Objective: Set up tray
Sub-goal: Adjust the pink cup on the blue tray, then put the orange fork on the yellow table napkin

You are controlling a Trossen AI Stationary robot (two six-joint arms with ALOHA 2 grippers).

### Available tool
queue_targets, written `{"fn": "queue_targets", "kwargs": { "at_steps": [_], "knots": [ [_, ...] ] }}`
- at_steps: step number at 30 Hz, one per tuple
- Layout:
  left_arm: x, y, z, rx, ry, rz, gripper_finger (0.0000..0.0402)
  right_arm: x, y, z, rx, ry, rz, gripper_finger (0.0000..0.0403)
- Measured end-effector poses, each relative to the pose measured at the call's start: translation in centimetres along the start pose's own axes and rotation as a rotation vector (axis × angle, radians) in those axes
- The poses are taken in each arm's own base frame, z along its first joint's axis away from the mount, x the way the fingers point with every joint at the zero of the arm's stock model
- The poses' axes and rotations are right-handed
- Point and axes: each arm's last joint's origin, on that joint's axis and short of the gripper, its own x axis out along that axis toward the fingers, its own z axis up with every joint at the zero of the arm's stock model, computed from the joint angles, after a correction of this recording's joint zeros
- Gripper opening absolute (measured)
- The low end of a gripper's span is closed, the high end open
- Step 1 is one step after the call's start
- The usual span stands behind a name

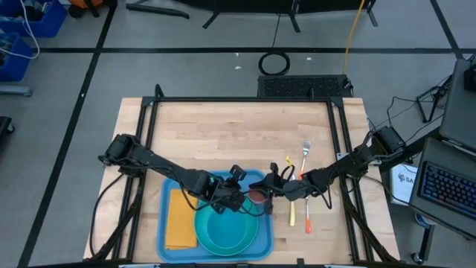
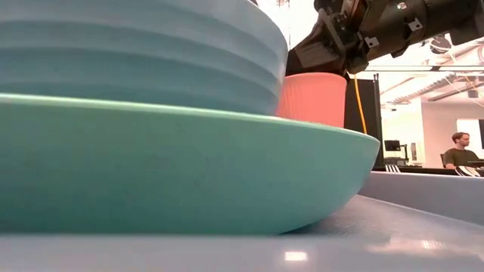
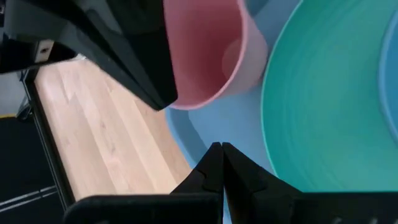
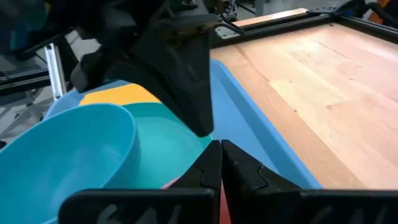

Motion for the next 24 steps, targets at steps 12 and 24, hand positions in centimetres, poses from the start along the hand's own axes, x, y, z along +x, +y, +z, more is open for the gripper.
{"fn": "queue_targets", "kwargs": {
  "at_steps": [12, 24],
  "knots": [
    [-2.2, 2.0, -0.9, -0.127, 0.049, 0.179, 0.0016, -0.6, 0.8, -0.1, -0.096, -0.043, -0.044, 0.0],
    [-11.4, 3.1, -3.5, -0.374, -0.238, 0.029, 0.0014, -1.7, 2.1, -0.7, -0.145, -0.07, -0.099, 0.0]
  ]
}}
